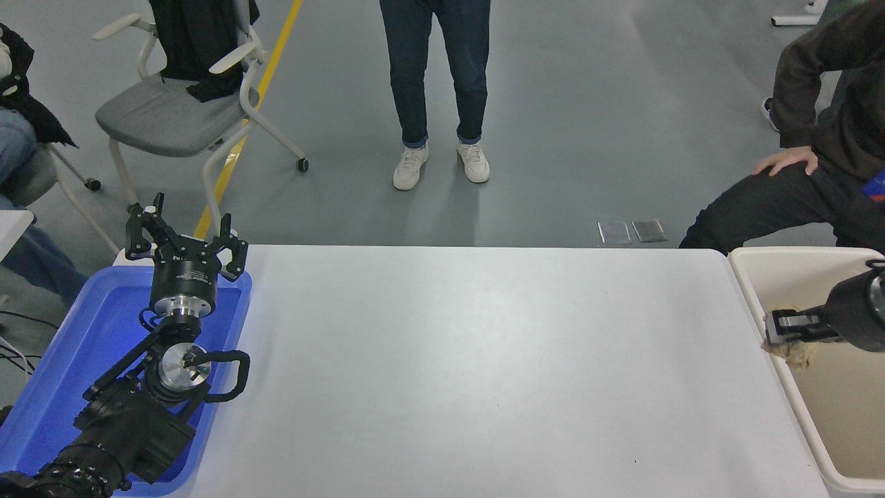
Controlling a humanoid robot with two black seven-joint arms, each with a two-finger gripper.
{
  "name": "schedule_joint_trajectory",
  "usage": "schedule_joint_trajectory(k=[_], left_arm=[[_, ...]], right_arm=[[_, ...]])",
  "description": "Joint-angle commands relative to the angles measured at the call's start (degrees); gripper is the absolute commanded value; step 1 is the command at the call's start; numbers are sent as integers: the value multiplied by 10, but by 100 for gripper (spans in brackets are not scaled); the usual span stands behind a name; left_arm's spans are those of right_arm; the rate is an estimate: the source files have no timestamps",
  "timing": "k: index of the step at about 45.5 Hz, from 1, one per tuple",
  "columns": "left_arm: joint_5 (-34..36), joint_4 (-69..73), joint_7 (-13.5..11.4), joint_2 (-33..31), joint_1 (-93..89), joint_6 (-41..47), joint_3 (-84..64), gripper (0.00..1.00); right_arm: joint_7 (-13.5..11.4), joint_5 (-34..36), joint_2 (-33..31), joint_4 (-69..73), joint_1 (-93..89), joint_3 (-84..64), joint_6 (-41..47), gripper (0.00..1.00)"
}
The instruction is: Pick up paper ball place in dustbin
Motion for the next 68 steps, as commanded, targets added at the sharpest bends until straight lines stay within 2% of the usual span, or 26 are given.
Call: schedule_joint_trajectory(k=[1,11,23,29,35,40,44,48,53,63,68], left_arm=[[0,0,0,0,0,0,0,99],[0,0,0,0,1,0,0,99],[0,0,0,0,1,0,0,99],[0,0,0,0,1,0,0,99],[0,0,0,0,1,0,0,99],[0,0,0,0,0,0,0,99],[-1,0,0,0,0,0,1,99],[0,0,0,0,0,0,1,99],[0,0,0,0,0,0,0,99],[-1,0,0,0,0,0,1,99],[-1,0,0,0,0,0,0,99]], right_arm=[[-3,18,44,32,151,-64,64,0],[-5,18,63,37,174,-67,78,0],[-5,-3,56,4,149,-89,75,0],[-3,-63,13,-57,95,-94,72,0],[3,-161,-39,-157,3,-59,69,0],[6,-195,-76,-253,-115,23,62,0],[10,-202,-80,-349,-258,133,50,0],[10,-204,-70,-421,-367,211,28,0],[10,-204,-28,-500,-487,284,-15,0],[26,-192,69,-665,-677,365,-105,0],[28,-174,96,-705,-746,410,-143,0]])
